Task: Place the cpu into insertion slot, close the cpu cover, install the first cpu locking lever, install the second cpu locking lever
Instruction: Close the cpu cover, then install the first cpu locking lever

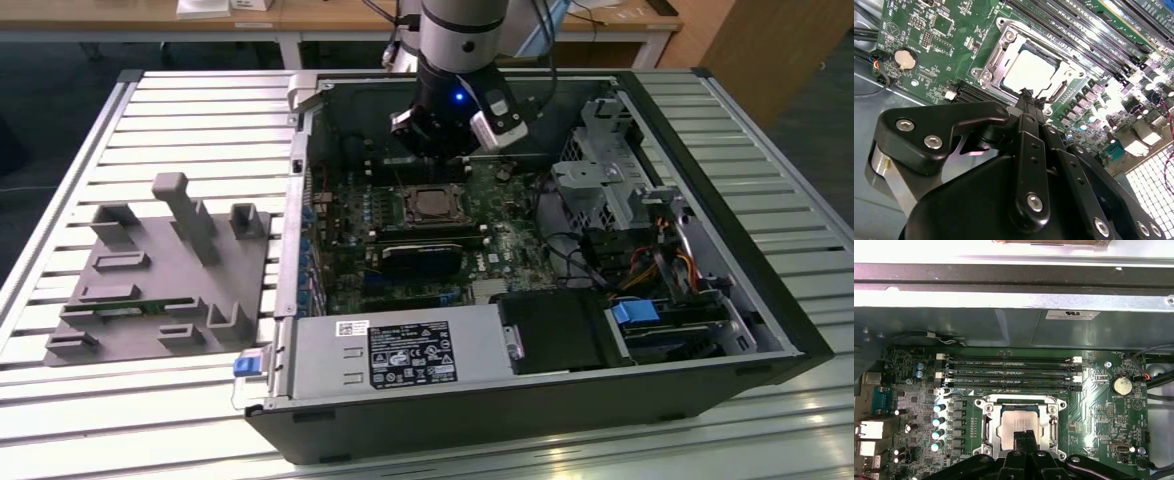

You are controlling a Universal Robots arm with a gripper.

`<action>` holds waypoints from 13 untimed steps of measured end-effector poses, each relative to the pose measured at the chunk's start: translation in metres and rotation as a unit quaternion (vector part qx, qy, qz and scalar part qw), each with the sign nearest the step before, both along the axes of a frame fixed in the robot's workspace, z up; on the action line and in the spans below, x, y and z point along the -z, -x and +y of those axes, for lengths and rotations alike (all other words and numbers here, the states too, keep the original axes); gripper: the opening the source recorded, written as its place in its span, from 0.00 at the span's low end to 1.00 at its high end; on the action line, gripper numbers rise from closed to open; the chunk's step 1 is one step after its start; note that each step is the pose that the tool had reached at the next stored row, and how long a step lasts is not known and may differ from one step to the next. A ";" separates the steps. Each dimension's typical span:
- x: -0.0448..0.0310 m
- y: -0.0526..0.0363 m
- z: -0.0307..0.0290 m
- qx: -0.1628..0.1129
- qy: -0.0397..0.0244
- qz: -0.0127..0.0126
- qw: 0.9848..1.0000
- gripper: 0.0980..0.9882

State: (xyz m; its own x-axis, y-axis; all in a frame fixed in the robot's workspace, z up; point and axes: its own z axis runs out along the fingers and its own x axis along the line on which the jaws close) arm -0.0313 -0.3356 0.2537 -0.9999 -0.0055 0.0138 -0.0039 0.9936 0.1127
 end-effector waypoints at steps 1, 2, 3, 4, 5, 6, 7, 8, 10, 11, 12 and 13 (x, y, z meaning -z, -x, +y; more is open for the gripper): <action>0.0000 0.0000 0.0000 0.000 0.000 0.000 1.000 0.00; -0.0001 0.0000 0.0000 0.000 0.000 0.000 1.000 0.00; 0.0000 0.0000 0.0000 0.000 0.000 0.000 1.000 0.00; 0.0000 0.0000 0.0000 0.000 0.000 0.000 1.000 0.00; 0.0000 0.0000 0.0000 0.000 0.000 0.000 1.000 0.00; -0.0001 0.0000 0.0000 0.000 0.000 0.000 1.000 0.00; -0.0001 0.0000 0.0000 0.000 0.000 0.000 1.000 0.00; 0.0000 0.0000 0.0000 0.000 0.000 0.000 1.000 0.00; -0.0001 0.0002 0.0000 0.000 0.000 0.000 1.000 0.00; -0.0001 0.0004 0.0000 0.000 0.000 0.000 1.000 0.00; -0.0001 0.0012 0.0000 0.000 0.000 0.000 1.000 0.00; -0.0001 0.0022 -0.0001 0.000 0.000 0.000 1.000 0.00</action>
